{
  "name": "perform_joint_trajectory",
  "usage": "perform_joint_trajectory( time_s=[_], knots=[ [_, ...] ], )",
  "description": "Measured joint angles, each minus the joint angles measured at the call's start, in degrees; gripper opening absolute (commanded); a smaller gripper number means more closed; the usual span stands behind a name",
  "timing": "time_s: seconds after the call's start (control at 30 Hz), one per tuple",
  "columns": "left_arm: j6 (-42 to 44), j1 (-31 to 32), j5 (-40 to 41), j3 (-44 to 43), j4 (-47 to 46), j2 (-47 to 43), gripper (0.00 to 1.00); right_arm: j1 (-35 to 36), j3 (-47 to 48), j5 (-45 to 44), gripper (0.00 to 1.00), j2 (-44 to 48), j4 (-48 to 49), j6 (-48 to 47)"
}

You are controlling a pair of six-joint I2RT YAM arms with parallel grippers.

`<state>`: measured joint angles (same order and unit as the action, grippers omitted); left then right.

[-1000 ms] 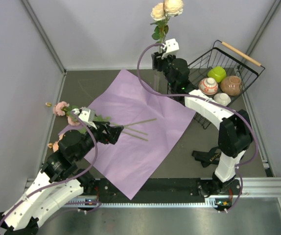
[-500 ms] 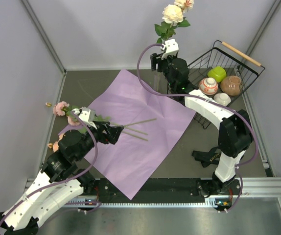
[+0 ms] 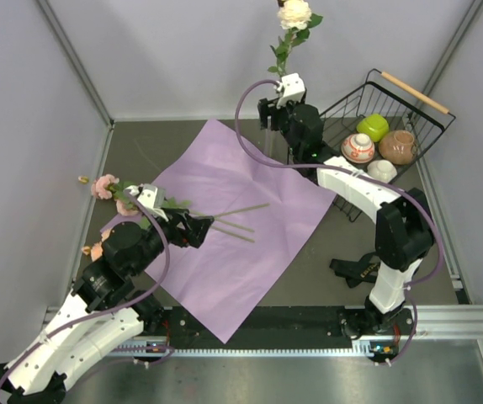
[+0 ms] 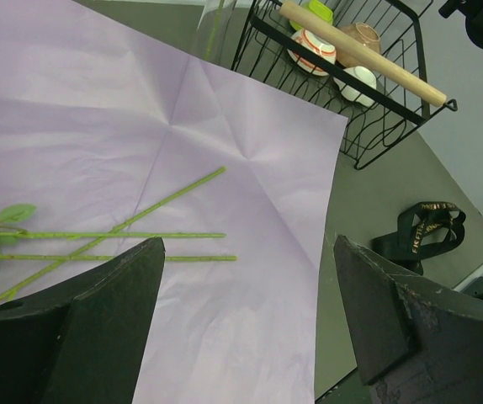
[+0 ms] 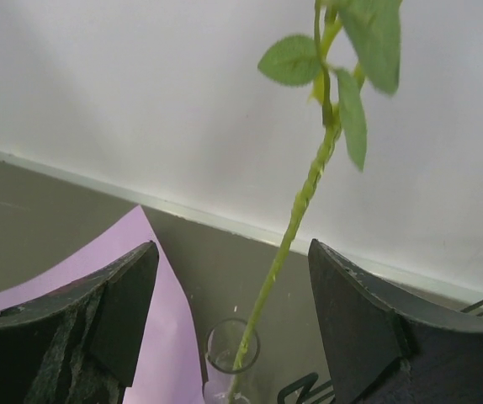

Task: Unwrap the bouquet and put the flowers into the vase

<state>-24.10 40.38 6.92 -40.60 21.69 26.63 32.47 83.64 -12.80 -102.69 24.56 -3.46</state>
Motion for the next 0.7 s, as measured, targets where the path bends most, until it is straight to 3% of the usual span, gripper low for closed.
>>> perform_joint_trajectory(
  time_s=[0.37, 0.7],
  knots=[
    [0.0, 0.0, 0.1, 0.0, 0.0, 1.8, 0.89, 0.0, -4.1, 0.0, 0.75, 4.5, -2.6, 0.7],
    [-3.2, -0.2, 5.2, -0.4, 1.6, 8.3, 0.9, 0.0, -9.9, 2.9, 0.77, 17.4, -12.2, 5.0]
  ],
)
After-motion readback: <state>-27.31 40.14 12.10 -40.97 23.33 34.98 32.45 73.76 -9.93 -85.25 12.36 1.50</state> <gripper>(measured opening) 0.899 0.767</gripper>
